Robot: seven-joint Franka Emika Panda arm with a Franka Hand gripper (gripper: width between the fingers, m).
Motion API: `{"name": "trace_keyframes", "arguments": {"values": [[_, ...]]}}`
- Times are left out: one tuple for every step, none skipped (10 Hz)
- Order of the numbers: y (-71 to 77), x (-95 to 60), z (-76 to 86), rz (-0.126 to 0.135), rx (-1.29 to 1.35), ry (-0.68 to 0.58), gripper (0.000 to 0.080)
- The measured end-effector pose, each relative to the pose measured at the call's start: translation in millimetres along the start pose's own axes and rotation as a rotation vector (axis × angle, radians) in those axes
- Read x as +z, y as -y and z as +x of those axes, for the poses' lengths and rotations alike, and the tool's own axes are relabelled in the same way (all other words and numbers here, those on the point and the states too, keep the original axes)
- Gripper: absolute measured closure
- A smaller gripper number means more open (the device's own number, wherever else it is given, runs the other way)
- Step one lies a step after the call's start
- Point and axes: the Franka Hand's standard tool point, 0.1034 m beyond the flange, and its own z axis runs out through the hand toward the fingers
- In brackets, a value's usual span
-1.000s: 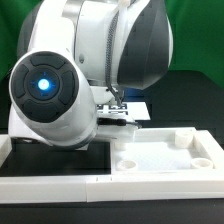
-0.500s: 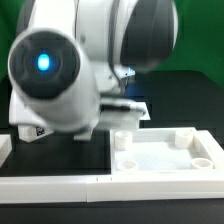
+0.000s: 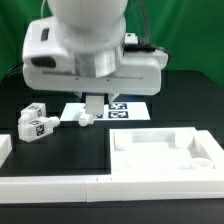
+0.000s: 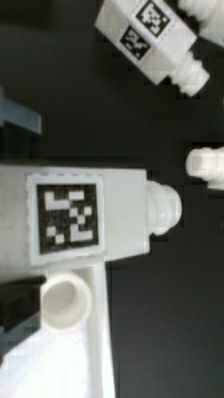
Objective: Assemble one leg
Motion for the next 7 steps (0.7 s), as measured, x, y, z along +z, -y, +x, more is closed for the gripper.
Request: {"name": "trace_keyframes", "arguments": {"values": [[10.1, -2.9, -1.0, 0.017, 0.055, -0.058, 0.0515], [36.7, -9.5, -5.9, 0.037, 0.084, -0.103, 0.0515], [60.7, -21.5, -1.6, 0.050, 0.085, -0.194, 0.0515], [84.9, -37.0, 2.9, 0.072, 0.130, -0.293, 0.0515], [98.0, -52.5, 3.0, 0.068, 0.128, -0.355, 0.0515], [101.3, -64.4, 6.3, 0.065, 0.113, -0.439, 0.0515], [101.6, -61.2, 9.6, 0.077, 0.111, -0.518, 0.0515]]}}
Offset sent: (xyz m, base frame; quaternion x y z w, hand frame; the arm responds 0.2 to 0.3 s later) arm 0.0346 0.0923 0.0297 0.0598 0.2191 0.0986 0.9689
